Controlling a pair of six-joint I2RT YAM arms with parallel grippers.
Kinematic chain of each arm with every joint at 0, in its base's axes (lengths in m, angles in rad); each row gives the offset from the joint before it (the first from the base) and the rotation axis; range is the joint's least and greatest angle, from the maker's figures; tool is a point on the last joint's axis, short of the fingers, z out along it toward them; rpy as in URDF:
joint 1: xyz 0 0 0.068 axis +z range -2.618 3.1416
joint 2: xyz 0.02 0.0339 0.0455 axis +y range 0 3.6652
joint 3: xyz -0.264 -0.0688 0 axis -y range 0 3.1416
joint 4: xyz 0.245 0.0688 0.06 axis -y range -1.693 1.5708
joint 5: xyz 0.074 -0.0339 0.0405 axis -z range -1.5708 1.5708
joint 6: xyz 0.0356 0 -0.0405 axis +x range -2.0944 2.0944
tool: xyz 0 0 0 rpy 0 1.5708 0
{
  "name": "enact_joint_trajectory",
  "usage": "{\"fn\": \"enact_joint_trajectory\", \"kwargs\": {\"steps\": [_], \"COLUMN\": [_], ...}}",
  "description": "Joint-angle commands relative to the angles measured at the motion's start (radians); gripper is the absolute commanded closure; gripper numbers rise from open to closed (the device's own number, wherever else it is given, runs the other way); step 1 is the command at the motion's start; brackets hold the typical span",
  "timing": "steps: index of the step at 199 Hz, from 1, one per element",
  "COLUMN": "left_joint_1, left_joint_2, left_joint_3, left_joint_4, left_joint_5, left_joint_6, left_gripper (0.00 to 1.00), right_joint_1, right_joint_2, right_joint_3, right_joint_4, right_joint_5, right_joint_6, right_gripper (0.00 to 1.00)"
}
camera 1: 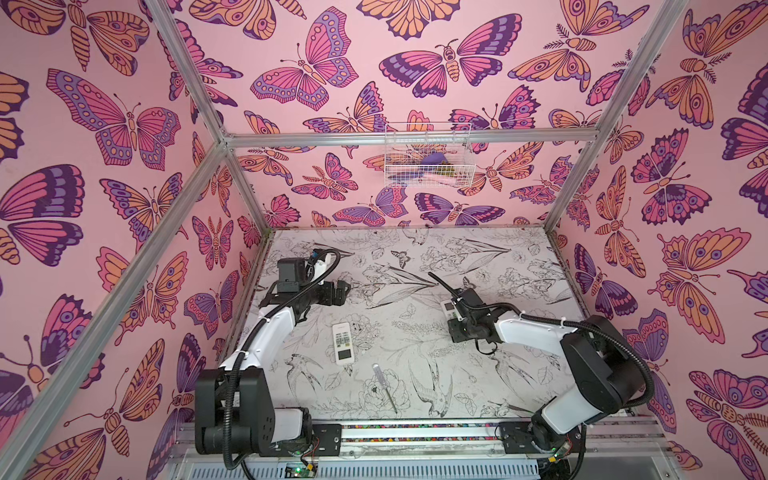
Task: Unload the batteries from the remote control
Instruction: 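Lift the remote with the right gripper while the left gripper reaches to grasp its end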
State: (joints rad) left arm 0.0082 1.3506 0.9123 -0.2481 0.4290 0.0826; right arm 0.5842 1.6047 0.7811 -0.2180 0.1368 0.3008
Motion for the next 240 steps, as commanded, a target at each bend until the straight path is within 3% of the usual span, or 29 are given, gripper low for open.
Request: {"fn": "enact_joint_trajectory", "kwargs": {"steps": [1,46,102,135,166,213,240], "left_joint_1": [0.003,-0.068,-0.177,-0.236,-0.27,-0.299,-0.307], "left_joint_2": [0.004,0.088,0.107,0.071,0.059,0.031,0.006], "left_joint_3": [0.071,0.289,0.487,0.494,0.493,0.411,0.299], "left_joint_4": [-0.06,-0.199,-0.275,-0.274,-0.274,-0.232,-0.163], "left_joint_5": [0.033,0.105,0.206,0.302,0.375,0.393,0.388], "left_joint_6": [0.064,0.223,0.592,0.943,1.172,1.467,1.725], "left_gripper": [0.01,0.01,0.01,0.01,0.01,0.01,0.0], "right_joint_1": [0.005,-0.001,-0.021,-0.023,-0.023,-0.023,-0.023], "right_joint_2": [0.011,-0.024,-0.202,-0.319,-0.419,-0.507,-0.508], "right_joint_3": [0.03,0.099,0.105,0.091,0.089,0.086,0.107], "right_joint_4": [-0.052,-0.098,-0.058,-0.004,0.012,-0.006,-0.039], "right_joint_5": [-0.01,-0.013,-0.133,-0.2,-0.291,-0.414,-0.495], "right_joint_6": [-0.052,-0.127,-0.217,-0.289,-0.365,-0.439,-0.468], "right_gripper": [0.49,0.49,0.48,0.48,0.48,0.48,0.48]}}
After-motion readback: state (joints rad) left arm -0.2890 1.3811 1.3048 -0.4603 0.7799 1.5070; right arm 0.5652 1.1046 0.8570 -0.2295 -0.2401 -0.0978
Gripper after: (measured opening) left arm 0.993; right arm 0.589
